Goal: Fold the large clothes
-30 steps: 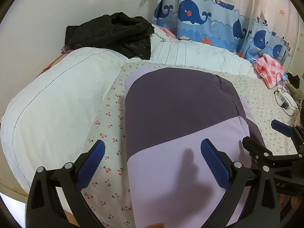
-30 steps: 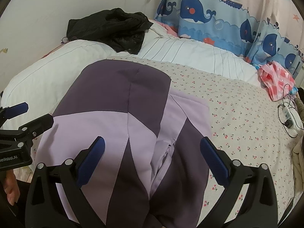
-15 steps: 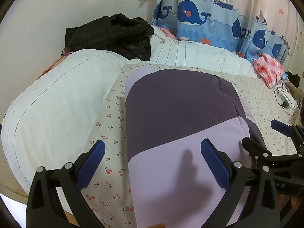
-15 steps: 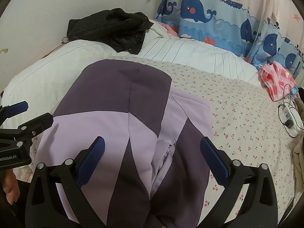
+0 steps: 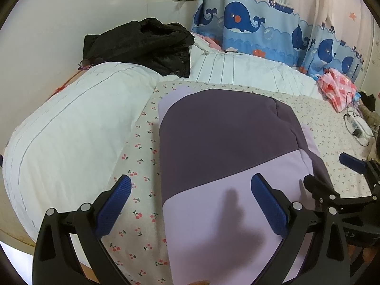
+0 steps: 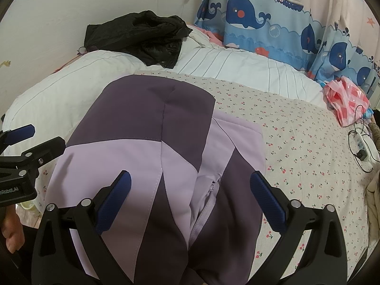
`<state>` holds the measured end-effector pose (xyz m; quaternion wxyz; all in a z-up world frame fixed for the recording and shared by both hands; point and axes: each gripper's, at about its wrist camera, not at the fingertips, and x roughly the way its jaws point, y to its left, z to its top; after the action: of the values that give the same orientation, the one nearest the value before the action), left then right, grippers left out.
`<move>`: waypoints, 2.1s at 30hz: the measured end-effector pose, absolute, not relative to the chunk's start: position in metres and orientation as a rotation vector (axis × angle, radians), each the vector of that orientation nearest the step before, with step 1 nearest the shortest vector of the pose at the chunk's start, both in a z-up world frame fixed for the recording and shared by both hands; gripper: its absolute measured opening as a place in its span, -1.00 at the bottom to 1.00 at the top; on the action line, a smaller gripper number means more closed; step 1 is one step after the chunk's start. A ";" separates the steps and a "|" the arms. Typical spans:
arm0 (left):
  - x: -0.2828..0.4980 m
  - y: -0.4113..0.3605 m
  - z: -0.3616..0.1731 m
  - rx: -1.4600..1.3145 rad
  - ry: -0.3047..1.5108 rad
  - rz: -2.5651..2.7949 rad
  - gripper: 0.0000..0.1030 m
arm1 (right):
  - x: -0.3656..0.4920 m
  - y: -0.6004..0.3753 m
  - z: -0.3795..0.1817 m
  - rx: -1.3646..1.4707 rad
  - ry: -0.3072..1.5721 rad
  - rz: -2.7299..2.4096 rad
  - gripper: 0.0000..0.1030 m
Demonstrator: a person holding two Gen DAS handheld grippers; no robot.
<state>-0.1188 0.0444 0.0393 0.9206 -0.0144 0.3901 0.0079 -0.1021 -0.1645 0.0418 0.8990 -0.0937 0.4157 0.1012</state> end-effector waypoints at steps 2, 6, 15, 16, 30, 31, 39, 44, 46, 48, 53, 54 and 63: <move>-0.119 0.044 0.039 -0.028 0.802 0.014 0.88 | -0.102 -0.164 0.042 -0.195 0.860 0.209 0.88; -0.119 0.044 0.040 -0.029 0.799 0.018 0.88 | -0.102 -0.164 0.042 -0.194 0.861 0.209 0.88; -0.119 0.042 0.039 -0.009 0.810 0.033 0.88 | -0.102 -0.164 0.042 -0.194 0.861 0.208 0.88; -0.119 0.042 0.039 -0.009 0.811 0.028 0.88 | -0.102 -0.164 0.042 -0.193 0.861 0.208 0.88; -0.120 0.043 0.039 -0.016 0.807 0.031 0.88 | -0.102 -0.163 0.042 -0.193 0.861 0.208 0.88; -0.120 0.043 0.039 -0.017 0.806 0.033 0.88 | -0.102 -0.163 0.042 -0.192 0.862 0.208 0.88; -0.120 0.044 0.038 -0.023 0.802 0.038 0.88 | -0.104 -0.159 0.040 -0.192 0.864 0.209 0.88; -0.120 0.043 0.038 -0.028 0.806 0.035 0.88 | -0.105 -0.156 0.039 -0.192 0.864 0.211 0.88; -0.120 0.043 0.038 -0.027 0.807 0.035 0.88 | -0.104 -0.157 0.039 -0.192 0.864 0.210 0.88; -0.121 0.042 0.038 -0.027 0.807 0.034 0.88 | -0.105 -0.156 0.039 -0.192 0.864 0.211 0.88; -0.122 0.041 0.038 -0.024 0.808 0.033 0.88 | -0.104 -0.158 0.040 -0.192 0.864 0.210 0.88; -0.122 0.041 0.038 -0.025 0.808 0.033 0.88 | -0.104 -0.158 0.040 -0.191 0.864 0.210 0.88; -0.121 0.041 0.038 -0.022 0.806 0.035 0.88 | -0.105 -0.155 0.038 -0.192 0.864 0.212 0.88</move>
<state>-0.1206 0.0408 0.0376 0.9198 -0.0109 0.3920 0.0170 -0.1048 -0.1547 0.0381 0.8982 -0.0927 0.4172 0.1024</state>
